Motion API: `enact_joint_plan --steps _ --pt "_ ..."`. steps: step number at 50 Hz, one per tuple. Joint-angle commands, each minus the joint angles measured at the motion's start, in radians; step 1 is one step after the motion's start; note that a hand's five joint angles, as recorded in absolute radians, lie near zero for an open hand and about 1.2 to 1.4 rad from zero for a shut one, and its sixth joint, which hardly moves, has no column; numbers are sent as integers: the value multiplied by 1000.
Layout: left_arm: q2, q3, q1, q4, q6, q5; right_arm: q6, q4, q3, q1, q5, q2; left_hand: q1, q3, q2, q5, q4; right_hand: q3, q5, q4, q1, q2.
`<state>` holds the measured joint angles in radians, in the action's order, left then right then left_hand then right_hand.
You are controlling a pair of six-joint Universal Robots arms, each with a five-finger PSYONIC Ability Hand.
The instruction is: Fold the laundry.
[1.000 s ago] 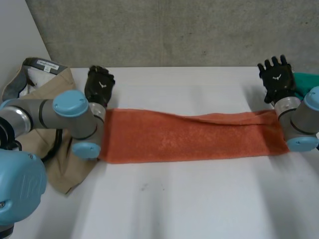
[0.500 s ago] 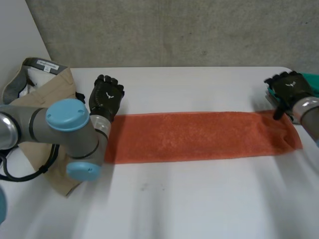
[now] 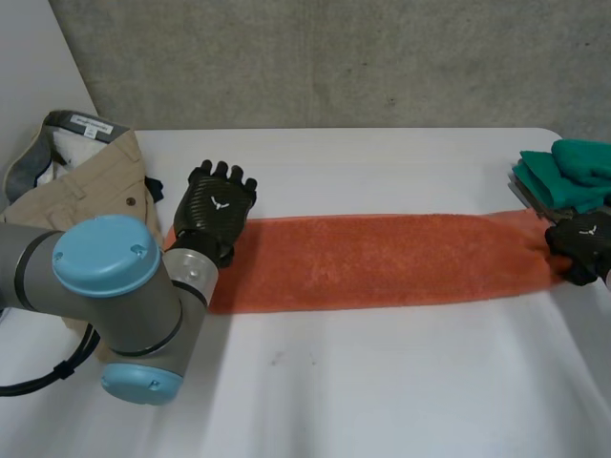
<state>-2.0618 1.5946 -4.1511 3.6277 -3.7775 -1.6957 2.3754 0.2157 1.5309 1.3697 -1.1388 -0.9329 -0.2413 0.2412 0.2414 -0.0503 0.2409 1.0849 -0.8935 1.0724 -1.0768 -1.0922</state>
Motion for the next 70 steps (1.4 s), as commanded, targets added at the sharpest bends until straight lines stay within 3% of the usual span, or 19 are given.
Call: enact_joint_plan --steps 1,8,13,18,27,31,36,40,45,50,53,54,56,61,65,70 --pt "19 -1 0 0 -4 -2 5 39 -5 -50 -47 5 4 -4 -4 -12 -4 311 -328 324 -319 -304" --pt "68 30 -3 0 -2 -2 -50 30 -11 -156 -108 -58 4 -4 -4 -12 -4 311 -328 324 -319 -304" --pt "97 64 -4 0 -1 -2 -215 34 -17 -228 -153 -84 4 -4 -4 -12 -4 311 -328 324 -319 -304" --pt "129 99 -7 0 -1 -4 -254 37 -20 -196 -191 -93 7 -7 -7 -9 -7 311 -328 324 -319 -304" --pt "193 134 -27 0 1 -5 -56 45 -38 118 -211 -224 10 -10 -10 -6 -10 311 -328 324 -319 -304" --pt "229 151 -41 0 1 -5 -28 94 -52 322 -207 -238 10 -10 -10 -6 -10 311 -328 324 -319 -304" --pt "239 159 -43 0 1 -5 -36 236 -72 631 -179 -167 13 -13 -13 -3 -13 311 -328 324 -319 -304" --pt "236 162 -41 0 2 -5 -39 286 -113 780 -132 -49 16 -16 -16 0 -16 311 -328 324 -319 -304" --pt "227 160 -34 2 7 -5 -39 283 -140 876 -69 68 22 -22 -22 5 -22 311 -328 324 -319 -304" --pt "220 142 -37 3 33 -1 -32 281 -141 894 -64 92 31 -31 -31 14 -30 311 -328 324 -319 -304" --pt "192 116 -32 11 51 2 -18 275 -124 885 -70 74 37 -37 -37 20 -36 -427 411 -415 419 435" --pt "181 101 -29 11 58 2 1 263 -111 887 -76 48 39 -39 -40 23 -39 -910 893 -898 902 918" --pt "152 61 -14 8 71 2 36 246 -94 881 -91 7 40 -39 -40 23 -39 -910 893 -898 902 918" --pt "72 -37 52 6 104 7 212 121 -10 714 -168 -182 40 -39 -40 23 -39 -910 893 -898 902 918" --pt "-3 -120 97 0 134 31 303 12 53 603 -188 -219 40 -39 -40 23 -39 -910 893 -898 902 918" --pt "-124 -215 131 -15 147 48 306 -50 130 525 -205 -225 37 -37 -37 20 -36 -910 893 -898 902 918"
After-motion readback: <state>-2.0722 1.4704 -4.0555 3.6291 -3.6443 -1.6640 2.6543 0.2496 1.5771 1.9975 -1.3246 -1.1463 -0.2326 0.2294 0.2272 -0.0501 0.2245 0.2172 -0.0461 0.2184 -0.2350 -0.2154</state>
